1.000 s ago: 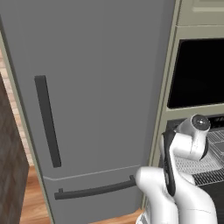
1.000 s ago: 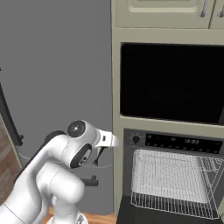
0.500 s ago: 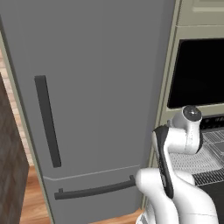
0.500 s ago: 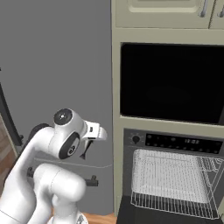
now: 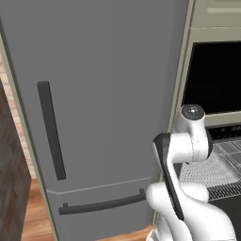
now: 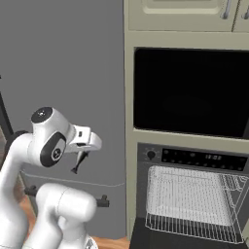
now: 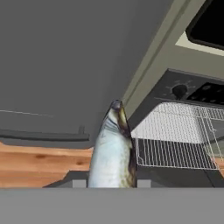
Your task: Take the fish from the oven and place it on the plate on the counter.
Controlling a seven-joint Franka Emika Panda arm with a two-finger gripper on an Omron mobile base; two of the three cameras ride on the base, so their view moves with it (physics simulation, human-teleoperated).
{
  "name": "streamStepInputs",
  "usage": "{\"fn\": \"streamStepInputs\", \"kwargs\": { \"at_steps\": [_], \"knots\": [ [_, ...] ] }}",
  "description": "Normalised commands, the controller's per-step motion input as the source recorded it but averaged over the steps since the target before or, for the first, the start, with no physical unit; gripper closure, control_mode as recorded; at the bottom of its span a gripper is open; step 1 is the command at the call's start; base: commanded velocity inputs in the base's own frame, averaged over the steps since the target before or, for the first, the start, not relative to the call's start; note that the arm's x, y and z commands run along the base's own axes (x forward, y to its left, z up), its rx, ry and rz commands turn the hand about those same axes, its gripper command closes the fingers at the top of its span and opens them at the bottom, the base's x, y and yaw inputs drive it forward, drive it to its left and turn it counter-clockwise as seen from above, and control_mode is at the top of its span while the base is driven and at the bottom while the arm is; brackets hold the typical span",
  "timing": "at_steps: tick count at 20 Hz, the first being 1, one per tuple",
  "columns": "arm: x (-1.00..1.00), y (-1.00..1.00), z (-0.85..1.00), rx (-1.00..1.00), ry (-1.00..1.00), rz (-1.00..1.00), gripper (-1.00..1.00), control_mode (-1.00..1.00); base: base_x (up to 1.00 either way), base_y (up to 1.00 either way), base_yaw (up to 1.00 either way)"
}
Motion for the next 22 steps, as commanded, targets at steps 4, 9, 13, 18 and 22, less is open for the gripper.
{"fn": "streamStepInputs", "kwargs": {
  "at_steps": [4,9,13,18,22],
  "knots": [
    [0.00,0.00,0.00,0.00,0.00,0.00,1.00,1.00,-1.00,0.04,0.00],
    [0.00,0.00,0.00,0.00,0.00,0.00,1.00,1.00,-1.00,0.32,0.00],
    [0.00,0.00,0.00,0.00,0.00,0.00,1.00,1.00,-1.00,0.37,0.00],
    [0.00,0.00,0.00,0.00,0.00,0.00,1.00,1.00,-1.00,0.33,0.00],
    [0.00,0.00,0.00,0.00,0.00,0.00,1.00,1.00,-0.88,0.29,-0.14]
  ]
}}
